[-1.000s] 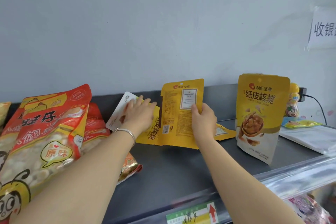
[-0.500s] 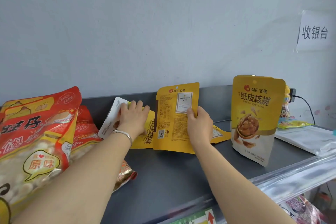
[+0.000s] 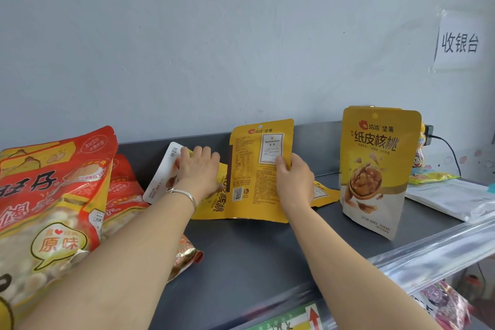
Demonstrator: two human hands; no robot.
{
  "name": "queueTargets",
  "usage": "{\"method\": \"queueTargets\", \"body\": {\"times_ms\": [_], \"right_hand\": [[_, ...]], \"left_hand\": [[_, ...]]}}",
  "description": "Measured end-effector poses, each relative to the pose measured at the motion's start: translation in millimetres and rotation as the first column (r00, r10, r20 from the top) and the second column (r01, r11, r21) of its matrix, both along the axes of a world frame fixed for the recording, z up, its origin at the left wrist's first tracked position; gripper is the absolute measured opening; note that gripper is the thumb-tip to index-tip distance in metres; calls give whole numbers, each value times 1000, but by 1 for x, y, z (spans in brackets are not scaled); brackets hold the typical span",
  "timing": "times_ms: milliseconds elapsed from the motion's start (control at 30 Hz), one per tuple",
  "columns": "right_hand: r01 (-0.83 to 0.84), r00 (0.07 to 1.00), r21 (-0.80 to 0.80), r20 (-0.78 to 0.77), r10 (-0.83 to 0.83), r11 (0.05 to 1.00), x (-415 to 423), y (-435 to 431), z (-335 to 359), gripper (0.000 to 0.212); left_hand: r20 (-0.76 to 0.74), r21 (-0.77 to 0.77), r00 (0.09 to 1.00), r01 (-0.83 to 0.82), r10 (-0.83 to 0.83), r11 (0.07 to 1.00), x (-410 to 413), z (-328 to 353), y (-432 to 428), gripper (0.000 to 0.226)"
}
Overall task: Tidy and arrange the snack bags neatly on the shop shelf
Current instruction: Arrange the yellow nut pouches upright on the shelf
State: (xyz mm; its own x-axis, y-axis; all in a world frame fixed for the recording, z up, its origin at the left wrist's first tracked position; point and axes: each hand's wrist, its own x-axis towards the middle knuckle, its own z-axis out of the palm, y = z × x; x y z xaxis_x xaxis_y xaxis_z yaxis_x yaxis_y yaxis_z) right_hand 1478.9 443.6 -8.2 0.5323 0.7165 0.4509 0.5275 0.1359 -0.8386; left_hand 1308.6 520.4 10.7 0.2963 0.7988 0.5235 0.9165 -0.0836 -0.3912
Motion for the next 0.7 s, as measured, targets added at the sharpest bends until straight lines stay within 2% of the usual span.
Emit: {"method": "queueTargets", "body": {"times_ms": [200,400,533,633,700], "right_hand": [[-6,1000,10,5,6,1000,0,1,0,28],[7,1000,8,17,-7,1000,2,4,-3,27],[18,1000,17,-1,-18,1000,0,2,-2,29],[-13,998,50,-53,15,999,0,1,-2,28],[-39,992,79,-117,48,996,1,1,-2,27]], "left_hand": [[-110,-115,991,64,-77,991,-6,1,4,72],[-71,-113,992,93,-101,989,9,6,9,61],[-54,-222,995,66,-79,973,8,14,2,55],[-85,-260,996,-13,-9,966,13,29,-9,38],[-34,-207,999,-12,5,978,20,42,-18,17]]}}
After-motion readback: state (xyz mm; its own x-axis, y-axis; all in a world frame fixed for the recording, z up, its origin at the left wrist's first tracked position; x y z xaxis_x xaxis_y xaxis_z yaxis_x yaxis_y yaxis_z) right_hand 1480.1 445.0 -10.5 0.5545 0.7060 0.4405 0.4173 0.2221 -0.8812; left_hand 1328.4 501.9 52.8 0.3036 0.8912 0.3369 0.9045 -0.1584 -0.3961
